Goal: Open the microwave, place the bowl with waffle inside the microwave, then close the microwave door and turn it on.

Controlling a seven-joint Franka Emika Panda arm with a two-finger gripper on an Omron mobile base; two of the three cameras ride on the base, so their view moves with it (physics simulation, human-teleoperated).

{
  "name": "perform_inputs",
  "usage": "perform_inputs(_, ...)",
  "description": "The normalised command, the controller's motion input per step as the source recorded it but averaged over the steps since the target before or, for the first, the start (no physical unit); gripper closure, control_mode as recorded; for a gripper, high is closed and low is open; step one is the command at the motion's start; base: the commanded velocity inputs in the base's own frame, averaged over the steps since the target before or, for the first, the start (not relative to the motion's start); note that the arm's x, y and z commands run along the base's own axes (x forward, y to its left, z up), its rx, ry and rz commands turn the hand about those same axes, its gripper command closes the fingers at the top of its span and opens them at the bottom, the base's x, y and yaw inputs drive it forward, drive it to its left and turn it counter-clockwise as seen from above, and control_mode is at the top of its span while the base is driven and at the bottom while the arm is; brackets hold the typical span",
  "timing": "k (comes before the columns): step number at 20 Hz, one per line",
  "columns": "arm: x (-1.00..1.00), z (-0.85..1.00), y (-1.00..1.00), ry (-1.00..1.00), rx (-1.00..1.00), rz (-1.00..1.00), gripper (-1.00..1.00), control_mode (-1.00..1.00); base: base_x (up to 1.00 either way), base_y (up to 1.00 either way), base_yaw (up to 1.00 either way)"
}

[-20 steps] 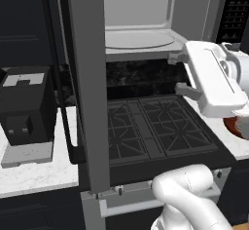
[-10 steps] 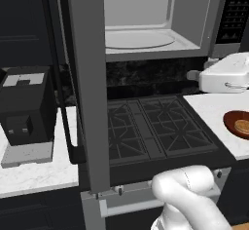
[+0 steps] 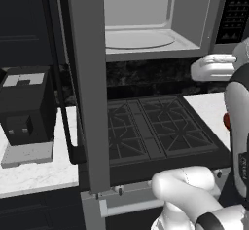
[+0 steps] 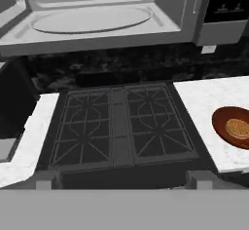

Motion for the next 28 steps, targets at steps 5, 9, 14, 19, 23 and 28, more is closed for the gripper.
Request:
perform_inputs(5, 0.44, -0.99, -1.0, 0.16, 0.0, -0.58, -1.0, -1.0, 0.0, 0.0, 0.0)
perform_inputs(9, 0.41, -0.92, -1.0, 0.15, 0.01, -0.53, -1.0, -1.0, 0.0, 0.0, 0.0)
perform_inputs(14, 0.45, -0.77, -1.0, 0.06, 0.06, -0.46, -1.0, -1.0, 0.0, 0.0, 0.0)
perform_inputs(19, 0.51, -0.33, -1.0, 0.06, 0.12, -0.38, -1.0, -1.0, 0.0, 0.0, 0.0)
perform_inputs(23, 0.55, -0.18, -1.0, 0.06, 0.24, -0.3, -1.0, -1.0, 0.0, 0.0, 0.0)
perform_inputs(28, 0.45, -0.05, -1.0, 0.01, 0.43, -0.12, -1.0, -1.0, 0.0, 0.0, 0.0)
